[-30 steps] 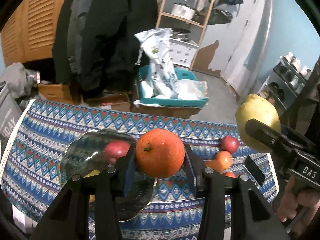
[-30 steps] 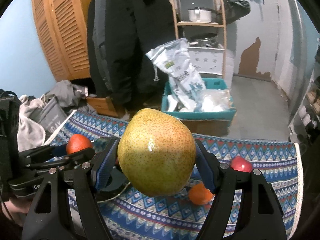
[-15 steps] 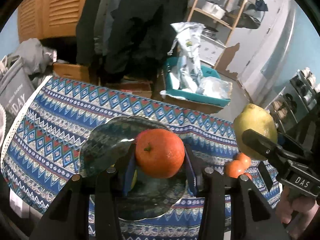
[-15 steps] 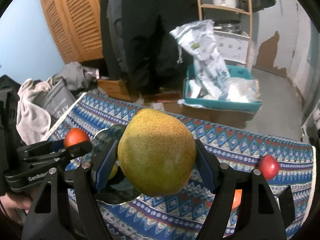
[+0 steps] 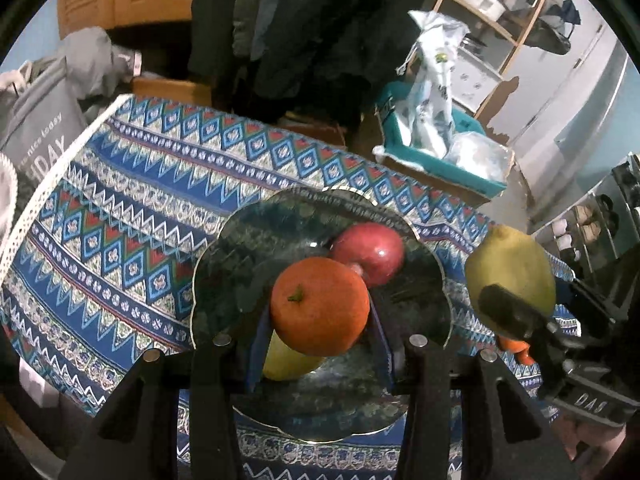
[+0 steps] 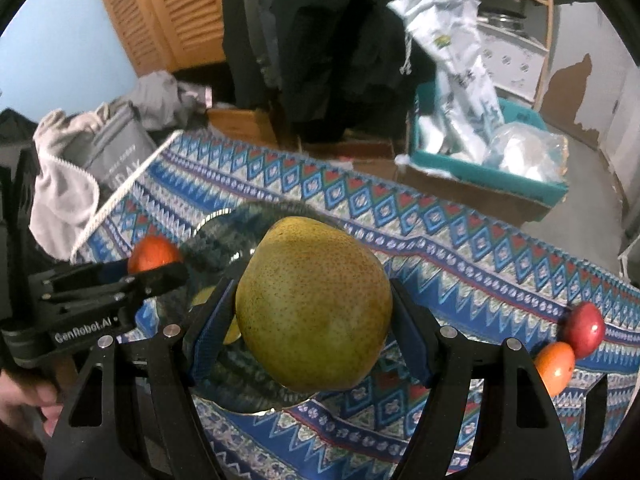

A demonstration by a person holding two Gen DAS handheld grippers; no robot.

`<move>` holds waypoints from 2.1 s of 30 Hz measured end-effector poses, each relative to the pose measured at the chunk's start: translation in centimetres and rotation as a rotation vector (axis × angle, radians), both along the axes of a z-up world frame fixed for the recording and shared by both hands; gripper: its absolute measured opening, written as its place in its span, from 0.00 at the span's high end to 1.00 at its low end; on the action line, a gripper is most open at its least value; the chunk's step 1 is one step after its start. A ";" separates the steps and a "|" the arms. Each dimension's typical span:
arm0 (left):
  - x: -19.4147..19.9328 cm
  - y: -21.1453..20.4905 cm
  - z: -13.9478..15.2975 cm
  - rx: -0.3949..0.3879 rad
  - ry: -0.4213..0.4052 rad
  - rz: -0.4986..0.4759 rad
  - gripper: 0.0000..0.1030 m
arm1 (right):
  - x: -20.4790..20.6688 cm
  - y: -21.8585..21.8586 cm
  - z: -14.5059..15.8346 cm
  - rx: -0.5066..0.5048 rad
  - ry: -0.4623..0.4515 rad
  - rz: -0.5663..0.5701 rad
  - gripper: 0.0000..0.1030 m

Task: Organize fruits
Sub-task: 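Carry the orange with the left tool while the right tool carries the pear to the glass bowl, then lower the orange into the bowl and open the left tool while the right tool releases the pear, then withdraw both open tools from the bowl toward the remaining fruit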

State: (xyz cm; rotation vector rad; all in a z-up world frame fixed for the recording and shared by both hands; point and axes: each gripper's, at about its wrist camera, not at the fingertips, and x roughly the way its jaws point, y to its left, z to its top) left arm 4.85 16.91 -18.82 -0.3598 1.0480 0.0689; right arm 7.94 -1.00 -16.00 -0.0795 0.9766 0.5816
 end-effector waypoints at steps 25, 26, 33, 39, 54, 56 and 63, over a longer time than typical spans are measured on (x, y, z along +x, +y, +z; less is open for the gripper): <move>0.4 1.2 -3.4 0.009 0.108 0.047 0.53 | -0.2 2.2 -6.4 -0.099 0.158 0.064 0.27; 0.3 1.2 -3.3 0.012 0.106 0.048 0.53 | -0.2 2.3 -6.7 -0.108 0.168 0.068 0.27; 0.0 1.2 -2.3 0.057 0.083 0.056 0.41 | -0.4 2.6 -4.9 -0.078 0.098 0.079 0.27; -0.2 1.0 -1.2 0.049 0.052 0.044 0.41 | -0.2 2.0 -3.3 -0.067 0.071 0.046 0.27; -0.4 -1.9 2.2 0.046 -0.035 -0.017 0.40 | -0.6 -2.0 1.6 -0.060 -0.061 -0.052 0.27; -0.6 -2.5 3.0 0.061 -0.055 -0.031 0.37 | -0.8 -2.7 2.2 -0.063 -0.080 -0.067 0.27; -0.7 -4.9 4.5 0.076 -0.092 -0.087 0.35 | -1.4 -5.4 4.0 -0.055 -0.112 -0.117 0.27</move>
